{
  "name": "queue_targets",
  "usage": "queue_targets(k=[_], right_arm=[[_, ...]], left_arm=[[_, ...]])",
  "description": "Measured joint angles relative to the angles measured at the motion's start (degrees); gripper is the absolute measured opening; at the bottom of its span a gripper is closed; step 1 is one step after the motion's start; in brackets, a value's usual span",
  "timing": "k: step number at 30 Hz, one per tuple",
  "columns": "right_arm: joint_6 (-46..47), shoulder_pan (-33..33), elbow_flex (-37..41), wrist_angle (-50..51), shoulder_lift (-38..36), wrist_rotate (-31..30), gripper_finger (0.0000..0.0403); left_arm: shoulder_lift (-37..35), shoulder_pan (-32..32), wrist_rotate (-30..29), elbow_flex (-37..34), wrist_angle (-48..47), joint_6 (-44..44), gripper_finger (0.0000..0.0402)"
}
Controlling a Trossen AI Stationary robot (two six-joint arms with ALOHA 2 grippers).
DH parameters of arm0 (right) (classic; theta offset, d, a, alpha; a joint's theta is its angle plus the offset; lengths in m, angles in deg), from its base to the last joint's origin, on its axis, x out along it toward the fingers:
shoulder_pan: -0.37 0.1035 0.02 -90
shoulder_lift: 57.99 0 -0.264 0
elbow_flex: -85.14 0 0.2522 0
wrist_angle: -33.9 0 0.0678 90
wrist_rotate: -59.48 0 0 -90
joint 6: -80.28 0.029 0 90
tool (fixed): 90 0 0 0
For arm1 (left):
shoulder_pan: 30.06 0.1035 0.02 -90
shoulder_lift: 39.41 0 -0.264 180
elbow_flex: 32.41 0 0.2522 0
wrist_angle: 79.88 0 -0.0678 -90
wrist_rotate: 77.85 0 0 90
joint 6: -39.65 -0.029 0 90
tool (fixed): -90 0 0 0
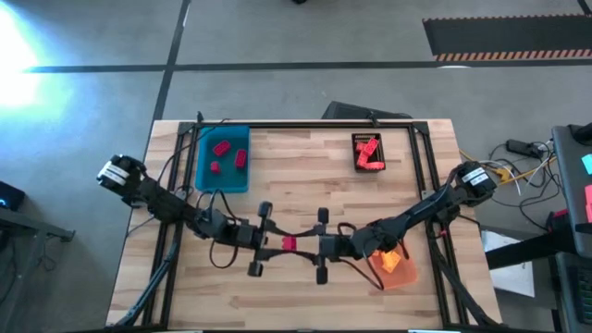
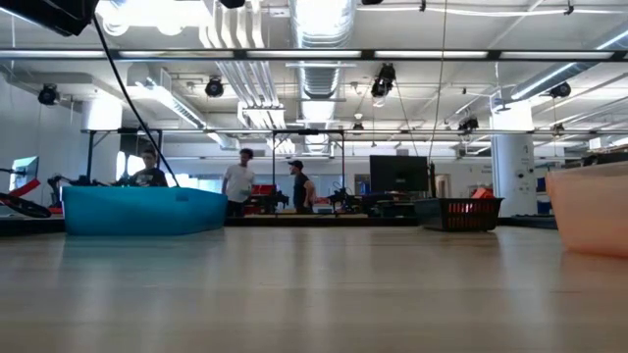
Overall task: Sort & place blocks by color
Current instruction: Put the red game piece into the blue bin
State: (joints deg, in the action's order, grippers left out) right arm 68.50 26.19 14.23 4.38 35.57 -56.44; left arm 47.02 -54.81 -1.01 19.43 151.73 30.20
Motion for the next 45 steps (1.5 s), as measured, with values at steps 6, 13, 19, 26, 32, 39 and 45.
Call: queue_targets(k=[6, 13, 19, 26, 32, 39, 45], right_arm=[[0.49, 0.0, 0.0, 1.55, -0.04, -1.21, 0.0217], [6.37, 0.13, 0.04, 13.27, -4.88, -6.74, 0.0283], [19.0, 0.17, 0.04, 30.56, -10.54, -10.08, 0.0298], [23.71, 0.19, 0.04, 36.59, -11.87, -10.12, 0.0285], [23.79, 0.15, 0.04, 36.63, -10.71, -10.18, 0.0278], [23.79, 0.15, 0.04, 36.58, -10.54, -10.26, 0.0283], [23.75, 0.15, 0.04, 36.61, -10.54, -10.24, 0.0281]], left_arm=[[-0.04, 0.06, -4.38, -0.24, -0.41, 0.07, 0.0129], [-2.89, 2.21, -14.77, -1.0, -8.47, 0.0, 0.0129], [-10.4, 8.31, -33.1, -0.88, -33.04, 2.88, 0.0129], [-16.81, 25.61, -41.8, -0.93, -65.73, 17.51, 0.0129], [-16.86, 43.65, -36.5, -1.0, -84.11, 31.35, 0.0129], [-14.1, 56.33, -21.58, -1.0, -86.04, 32.07, 0.0129], [-13.04, 57.55, -21.59, -1.0, -85.95, 32.11, 0.0144]])
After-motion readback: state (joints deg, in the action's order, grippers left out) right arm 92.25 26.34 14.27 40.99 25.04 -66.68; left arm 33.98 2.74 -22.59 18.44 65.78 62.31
